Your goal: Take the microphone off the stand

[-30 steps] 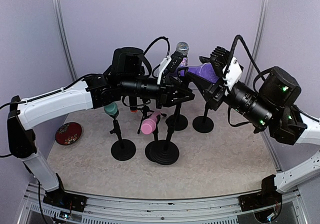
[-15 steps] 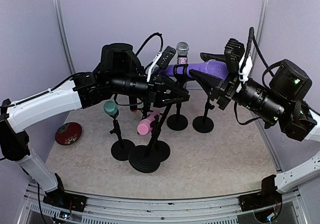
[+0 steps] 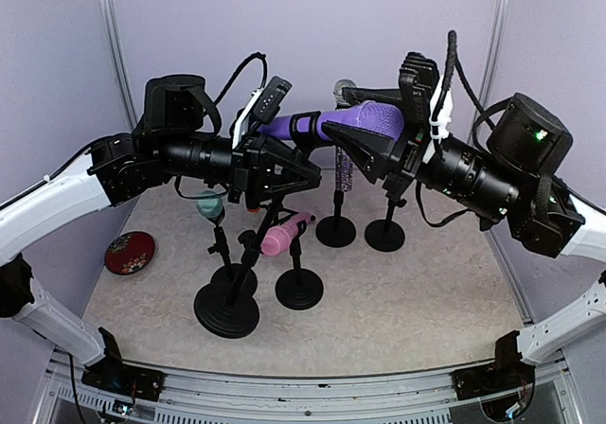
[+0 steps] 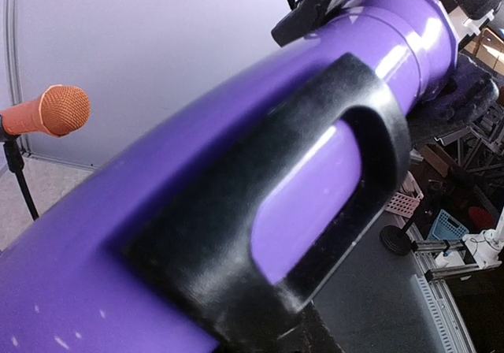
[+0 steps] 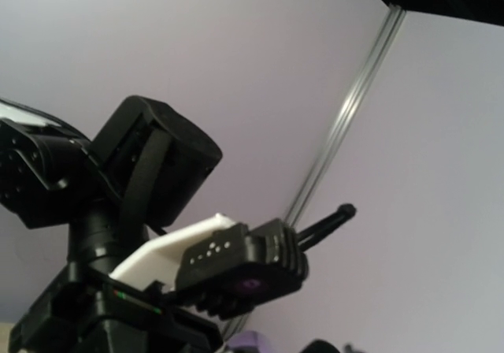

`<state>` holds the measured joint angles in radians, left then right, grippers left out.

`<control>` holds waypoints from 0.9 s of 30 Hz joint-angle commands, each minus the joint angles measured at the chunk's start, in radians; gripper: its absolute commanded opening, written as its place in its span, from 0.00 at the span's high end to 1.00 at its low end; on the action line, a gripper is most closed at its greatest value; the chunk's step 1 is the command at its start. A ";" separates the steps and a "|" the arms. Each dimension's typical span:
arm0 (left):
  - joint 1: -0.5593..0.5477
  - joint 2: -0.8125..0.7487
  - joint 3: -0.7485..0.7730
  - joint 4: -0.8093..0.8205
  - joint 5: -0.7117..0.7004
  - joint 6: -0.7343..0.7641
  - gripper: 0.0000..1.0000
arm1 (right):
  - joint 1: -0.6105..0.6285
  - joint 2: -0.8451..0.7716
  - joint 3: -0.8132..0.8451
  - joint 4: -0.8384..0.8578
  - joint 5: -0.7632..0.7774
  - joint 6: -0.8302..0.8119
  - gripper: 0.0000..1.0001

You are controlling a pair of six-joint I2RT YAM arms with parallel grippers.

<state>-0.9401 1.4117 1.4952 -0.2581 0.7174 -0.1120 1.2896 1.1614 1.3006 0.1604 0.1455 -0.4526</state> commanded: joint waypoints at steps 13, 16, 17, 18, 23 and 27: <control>0.204 -0.201 0.189 -0.271 0.050 0.164 1.00 | 0.010 0.158 0.125 0.435 -0.123 -0.018 1.00; 0.246 -0.239 0.181 -0.278 0.057 0.156 1.00 | 0.010 0.199 0.146 0.491 -0.141 -0.009 1.00; 0.261 -0.251 0.174 -0.276 0.063 0.154 1.00 | 0.010 0.213 0.154 0.508 -0.145 -0.003 1.00; 0.278 -0.262 0.169 -0.276 0.069 0.154 1.00 | 0.010 0.228 0.164 0.515 -0.148 0.003 1.00; 0.373 -0.301 0.172 -0.327 0.110 0.220 1.00 | 0.010 0.282 0.207 0.512 -0.180 0.050 1.00; 0.494 -0.335 0.164 -0.349 0.135 0.300 1.00 | 0.010 0.278 0.198 0.519 -0.188 0.084 1.00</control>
<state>-0.6006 1.1812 1.6127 -0.6647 0.8505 0.1097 1.2938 1.5108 1.4662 0.5560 -0.0040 -0.4458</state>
